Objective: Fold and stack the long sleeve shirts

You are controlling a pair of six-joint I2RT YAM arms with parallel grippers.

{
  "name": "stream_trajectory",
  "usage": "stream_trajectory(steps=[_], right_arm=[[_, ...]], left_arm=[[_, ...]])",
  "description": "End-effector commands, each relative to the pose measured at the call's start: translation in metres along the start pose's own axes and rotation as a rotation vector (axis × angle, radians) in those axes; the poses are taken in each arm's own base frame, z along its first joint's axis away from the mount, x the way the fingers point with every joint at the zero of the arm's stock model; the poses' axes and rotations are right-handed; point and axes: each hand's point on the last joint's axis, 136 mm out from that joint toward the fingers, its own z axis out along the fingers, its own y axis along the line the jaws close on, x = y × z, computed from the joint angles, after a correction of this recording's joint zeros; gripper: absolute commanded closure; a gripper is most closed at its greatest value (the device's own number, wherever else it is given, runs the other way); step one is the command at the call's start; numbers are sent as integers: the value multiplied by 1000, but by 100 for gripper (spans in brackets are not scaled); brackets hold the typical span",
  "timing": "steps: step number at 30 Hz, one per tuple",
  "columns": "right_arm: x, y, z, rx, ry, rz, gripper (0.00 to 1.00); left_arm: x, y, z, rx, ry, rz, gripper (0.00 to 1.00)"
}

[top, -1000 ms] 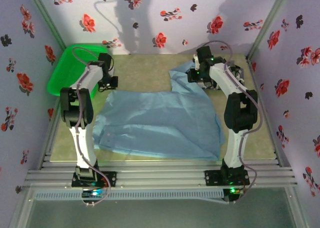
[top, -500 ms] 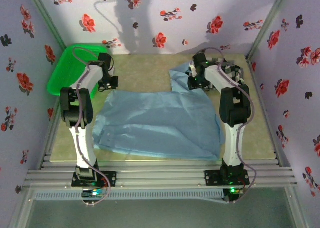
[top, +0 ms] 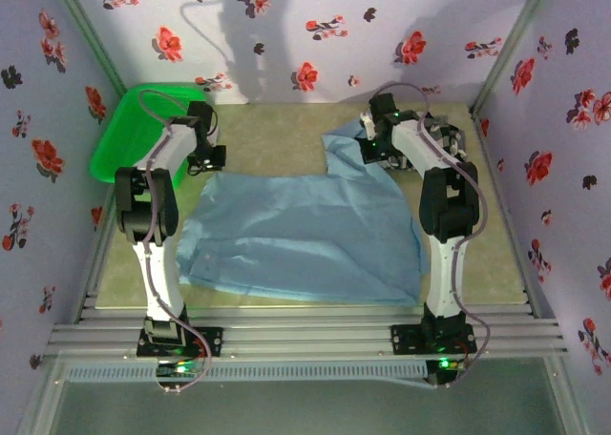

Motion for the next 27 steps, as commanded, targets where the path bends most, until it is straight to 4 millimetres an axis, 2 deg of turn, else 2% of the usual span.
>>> stream_trajectory(steps=[1,6,14,20,27], right_arm=[[-5,-1,-4,16,-9,-3,96],[-6,-2,-18,22,-41,25,96],[10,-2,-45,34,-75,78,96],[30,1,-51,15,-67,118,97],[43,6,-63,0,-76,144,96]], left_arm=[[2,2,-8,5,0,5,100],[3,3,-11,5,-7,-6,100],[10,11,-19,5,-24,-35,100],[12,17,-22,2,-39,-42,100],[13,18,-31,3,-59,1,100]])
